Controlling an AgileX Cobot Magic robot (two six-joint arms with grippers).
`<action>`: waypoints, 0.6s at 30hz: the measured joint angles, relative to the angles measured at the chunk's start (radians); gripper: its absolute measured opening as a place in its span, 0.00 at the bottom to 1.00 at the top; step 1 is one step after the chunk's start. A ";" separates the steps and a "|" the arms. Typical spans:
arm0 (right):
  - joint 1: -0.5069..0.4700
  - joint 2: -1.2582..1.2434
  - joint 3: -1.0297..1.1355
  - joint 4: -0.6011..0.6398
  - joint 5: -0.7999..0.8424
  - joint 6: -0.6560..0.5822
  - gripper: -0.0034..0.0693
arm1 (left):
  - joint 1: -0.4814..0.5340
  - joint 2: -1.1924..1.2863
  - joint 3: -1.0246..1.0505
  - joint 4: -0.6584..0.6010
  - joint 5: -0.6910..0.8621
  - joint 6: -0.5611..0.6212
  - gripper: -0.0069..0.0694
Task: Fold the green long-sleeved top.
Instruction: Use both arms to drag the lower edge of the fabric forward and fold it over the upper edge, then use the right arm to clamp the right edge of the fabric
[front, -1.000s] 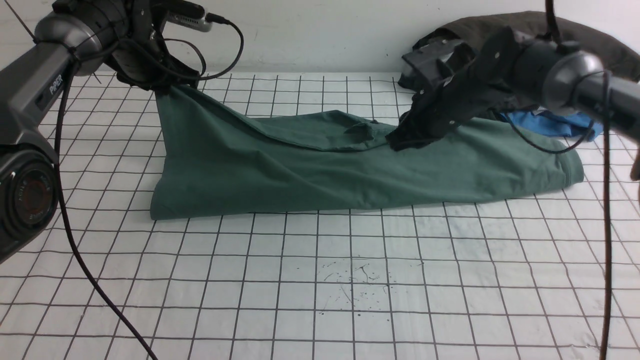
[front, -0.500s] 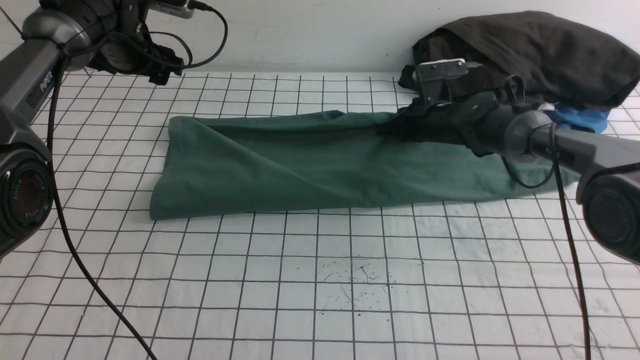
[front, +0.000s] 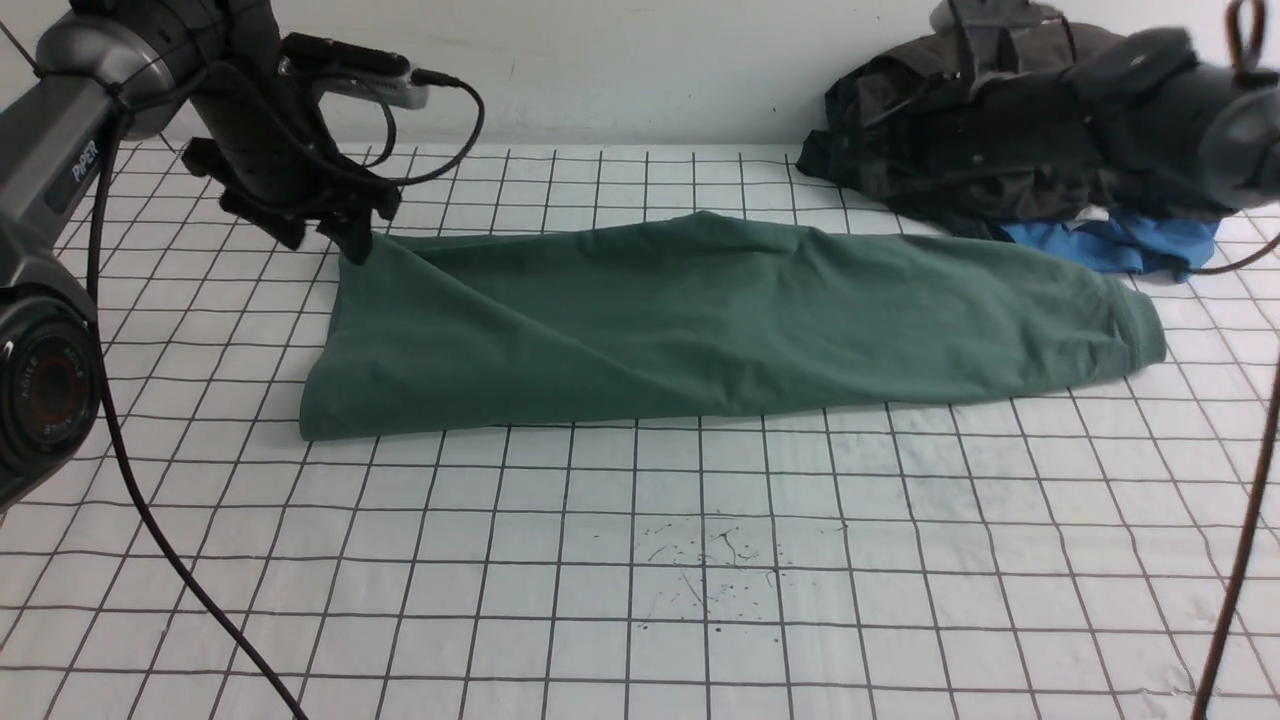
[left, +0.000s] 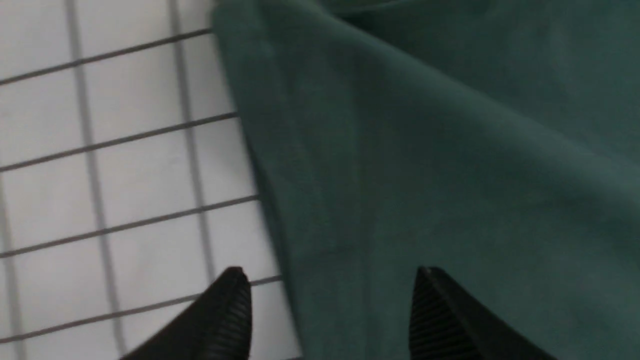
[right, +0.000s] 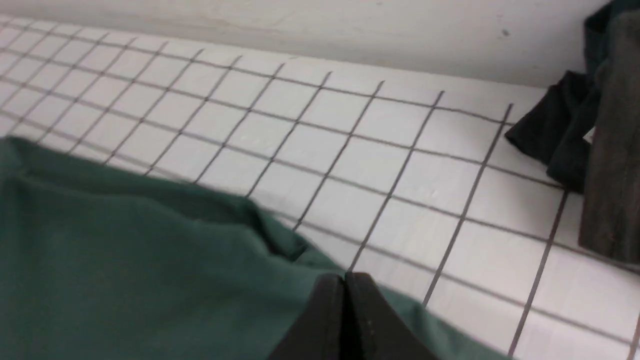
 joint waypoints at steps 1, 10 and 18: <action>-0.016 -0.024 -0.001 -0.095 0.112 0.086 0.03 | -0.003 0.000 0.016 -0.068 0.000 0.023 0.52; -0.034 0.081 0.050 -0.717 0.163 0.455 0.03 | -0.028 0.049 0.182 0.012 -0.004 0.030 0.23; -0.099 0.076 0.032 -1.282 0.193 0.993 0.03 | 0.029 -0.042 0.342 0.188 -0.024 -0.037 0.21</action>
